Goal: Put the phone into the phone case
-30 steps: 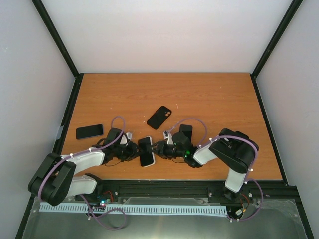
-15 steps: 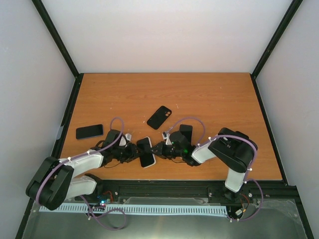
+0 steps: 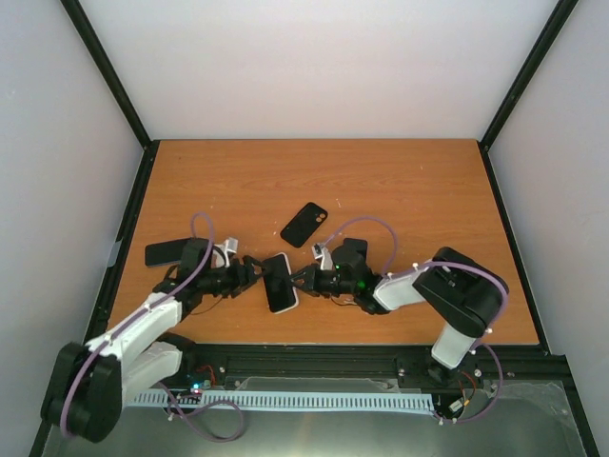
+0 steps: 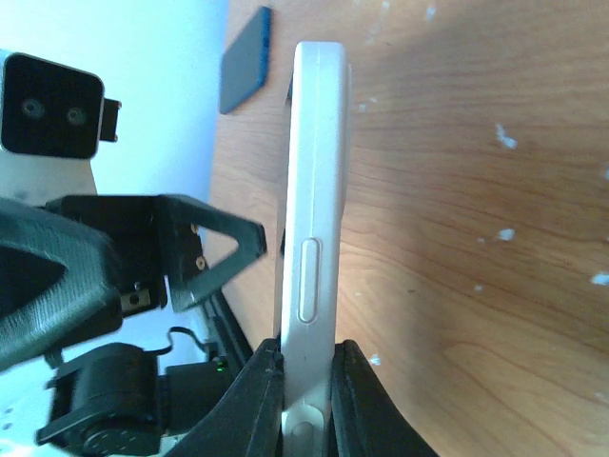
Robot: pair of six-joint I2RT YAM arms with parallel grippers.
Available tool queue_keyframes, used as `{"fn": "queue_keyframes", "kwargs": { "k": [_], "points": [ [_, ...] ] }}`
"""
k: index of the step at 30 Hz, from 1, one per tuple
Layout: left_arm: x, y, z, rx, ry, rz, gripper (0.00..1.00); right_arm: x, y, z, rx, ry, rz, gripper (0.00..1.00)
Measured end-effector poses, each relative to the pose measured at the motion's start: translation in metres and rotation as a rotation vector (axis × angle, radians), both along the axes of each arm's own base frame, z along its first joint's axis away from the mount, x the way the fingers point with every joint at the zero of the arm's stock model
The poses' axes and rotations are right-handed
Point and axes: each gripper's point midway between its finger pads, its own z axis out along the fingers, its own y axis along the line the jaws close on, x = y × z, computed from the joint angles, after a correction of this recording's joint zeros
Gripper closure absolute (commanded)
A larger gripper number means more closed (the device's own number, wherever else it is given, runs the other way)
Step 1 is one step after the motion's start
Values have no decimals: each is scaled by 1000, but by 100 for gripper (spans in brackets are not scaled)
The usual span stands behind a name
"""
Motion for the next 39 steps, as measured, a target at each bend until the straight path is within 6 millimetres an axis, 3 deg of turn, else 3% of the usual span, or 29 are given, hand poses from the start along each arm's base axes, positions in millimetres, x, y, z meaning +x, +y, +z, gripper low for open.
{"fn": "queue_keyframes", "kwargs": {
  "k": [3, 7, 15, 19, 23, 30, 34, 39],
  "points": [
    [10, 7, 32, -31, -106, 22, 11, -1, -3, 19, 42, -27, 4, 96],
    [7, 4, 64, -80, -198, -3, 11, -7, -7, 51, 122, -74, 16, 96],
    [-7, -7, 109, -220, -301, -77, 14, -22, -10, 119, 288, -218, 82, 96],
    [-12, -11, 136, -286, -393, -109, 17, -29, -12, 141, 349, -266, 111, 97],
    [-23, -14, 153, -367, -472, -147, 23, -34, -14, 147, 384, -280, 134, 97],
    [-32, -13, 165, -433, -520, -153, 38, -46, -17, 152, 467, -271, 174, 97],
    [-33, -12, 164, -455, -520, -147, 52, -50, -18, 150, 510, -249, 186, 96],
    [-32, -12, 156, -464, -490, -129, 62, -53, -18, 149, 547, -231, 199, 96]
  ]
}}
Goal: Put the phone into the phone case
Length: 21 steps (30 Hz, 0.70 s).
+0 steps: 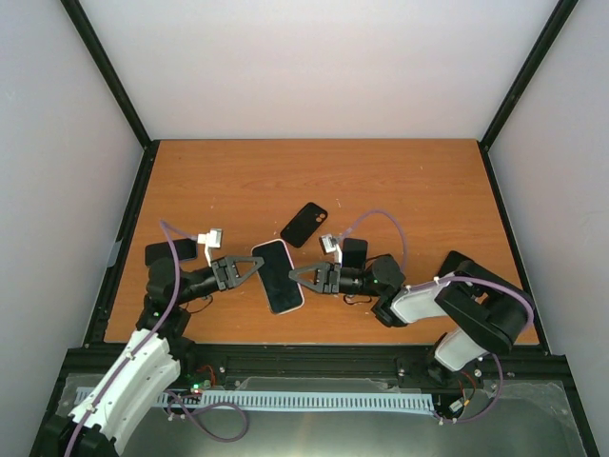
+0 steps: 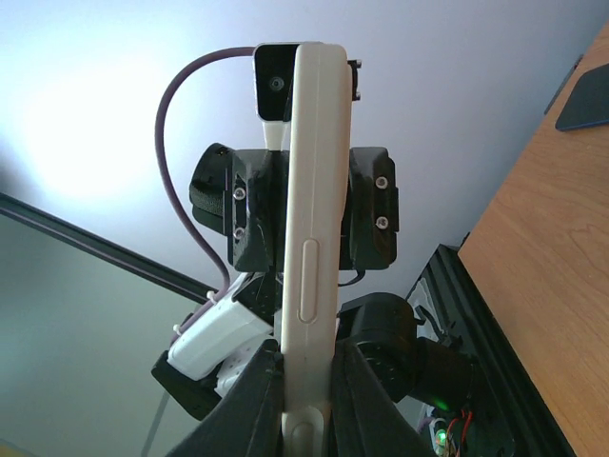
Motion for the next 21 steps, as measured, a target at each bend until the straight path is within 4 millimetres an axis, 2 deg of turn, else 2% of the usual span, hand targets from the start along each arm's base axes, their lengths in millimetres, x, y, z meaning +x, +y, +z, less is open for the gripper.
{"fn": "queue_keyframes", "kwargs": {
  "k": [3, 7, 9, 15, 19, 21],
  "points": [
    [1, 1, 2, -7, 1, 13, 70, -2, -2, -3, 0, 8, 2, 95],
    [3, 2, 4, -16, 5, 27, 93, -2, -2, -2, 3, 4, 2, 93],
    [4, 3, 2, -16, 15, 32, 99, -2, -2, -2, 6, -2, 1, 89],
    [8, 2, -6, 7, 52, 36, 100, 0, -2, -7, -15, 10, -5, 79],
    [11, 1, -5, 43, 58, 37, 99, 1, -1, -9, -25, 15, -14, 89],
    [12, 1, -2, 59, 56, 39, 90, 3, -2, -9, -26, 18, -23, 92]
  ]
}}
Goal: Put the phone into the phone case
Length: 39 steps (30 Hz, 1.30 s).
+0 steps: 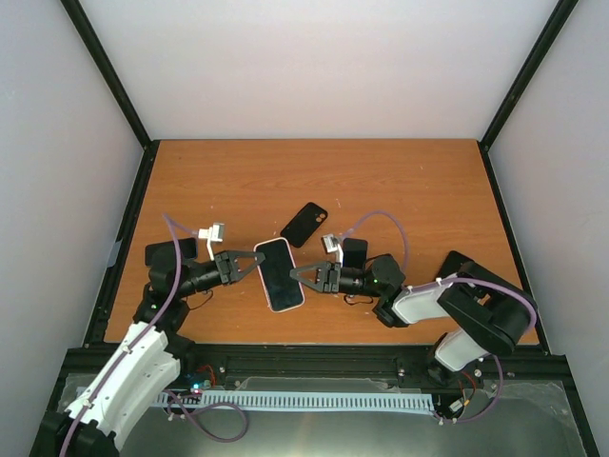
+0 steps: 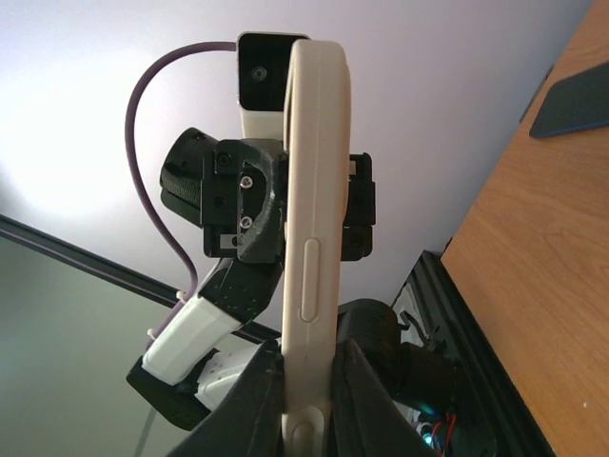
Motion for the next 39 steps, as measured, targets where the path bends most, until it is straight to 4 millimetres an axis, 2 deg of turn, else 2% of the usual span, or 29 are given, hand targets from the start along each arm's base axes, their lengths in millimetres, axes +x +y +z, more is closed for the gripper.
{"fn": "queue_keyframes", "kwargs": {
  "k": [1, 5, 12, 20, 26, 32, 39],
  "points": [
    [0, 0, 1, 5, -1, 0, 83, 1, 0, 1, 3, -2, -5, 93],
    [3, -1, 1, 15, 10, -3, 68, 3, -2, 6, 7, -2, -25, 96],
    [5, -7, -10, 19, 61, -52, 49, 20, -7, 12, 2, 20, -141, 93],
    [-2, -13, -25, -13, 102, -125, 45, 38, -16, 15, -9, 42, -262, 94],
    [-6, -15, -21, -28, 84, -157, 43, 48, -21, 15, -19, 51, -335, 94],
    [-5, -16, -27, -27, 89, -164, 40, 55, -20, 8, -51, 73, -363, 94],
    [-2, -18, -39, -20, 132, -175, 42, 63, -11, 13, -52, 93, -363, 95]
  ]
}}
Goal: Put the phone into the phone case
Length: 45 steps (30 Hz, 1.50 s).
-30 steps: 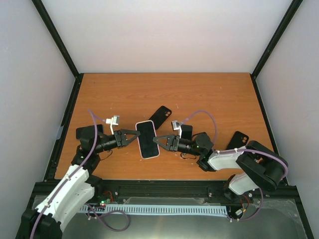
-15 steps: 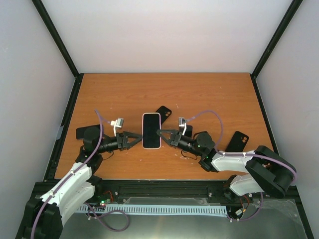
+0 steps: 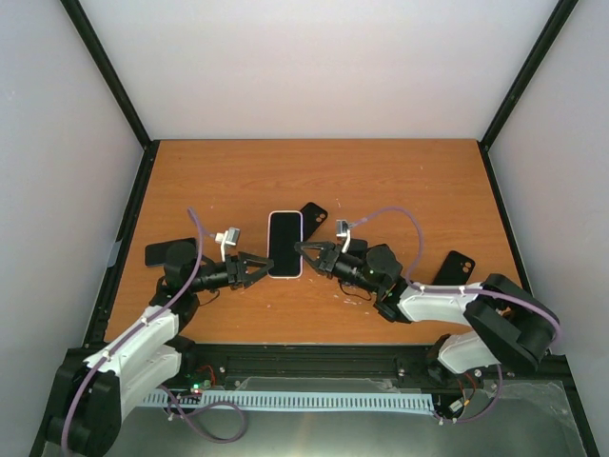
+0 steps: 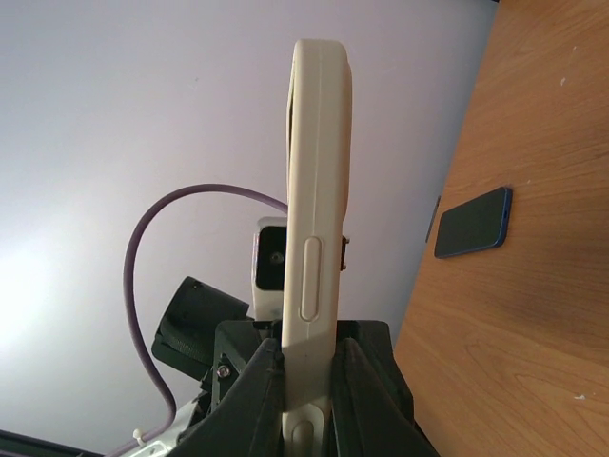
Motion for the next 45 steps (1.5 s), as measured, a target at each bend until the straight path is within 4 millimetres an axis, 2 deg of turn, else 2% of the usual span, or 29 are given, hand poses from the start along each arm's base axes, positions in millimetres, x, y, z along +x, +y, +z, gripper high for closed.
{"fn": "queue_keyframes", "kwargs": {
  "k": [2, 6, 11, 14, 20, 22, 28, 32, 33, 34, 37, 45],
  "points": [
    [0, 0, -1, -1, 4, 0, 48, 2, 2, 0, 2, 7, 1, 95],
    [0, 0, 1, -7, -1, -2, 73, 5, 6, -6, 0, 27, 3, 95],
    [0, 0, 1, -6, -6, -2, 94, 6, 7, -13, -7, 49, 5, 96],
    [0, 0, 0, 1, -2, 7, 99, 6, 6, -14, -9, 49, 2, 95],
    [3, 1, -4, 35, 19, 19, 99, 5, 6, -21, -37, 58, 1, 96],
    [3, 1, -6, 46, 31, 17, 93, 6, 7, -23, -46, 63, 0, 96],
    [7, 3, -13, 78, 53, 39, 42, 5, 5, -26, -64, 63, -2, 97],
    [13, 6, -15, 119, 54, 81, 16, 2, 0, -35, -116, 75, -8, 97],
    [15, 7, -15, 131, 53, 90, 5, 2, -1, -38, -133, 79, -11, 97],
    [17, 8, -14, 145, 47, 98, 1, 1, -2, -42, -154, 84, -15, 97],
    [25, 12, -13, 196, 33, 138, 0, 1, -9, -60, -250, 97, -33, 92],
    [45, 29, -8, 357, -25, 260, 0, 0, -31, -123, -543, 180, -80, 94]
  ]
}}
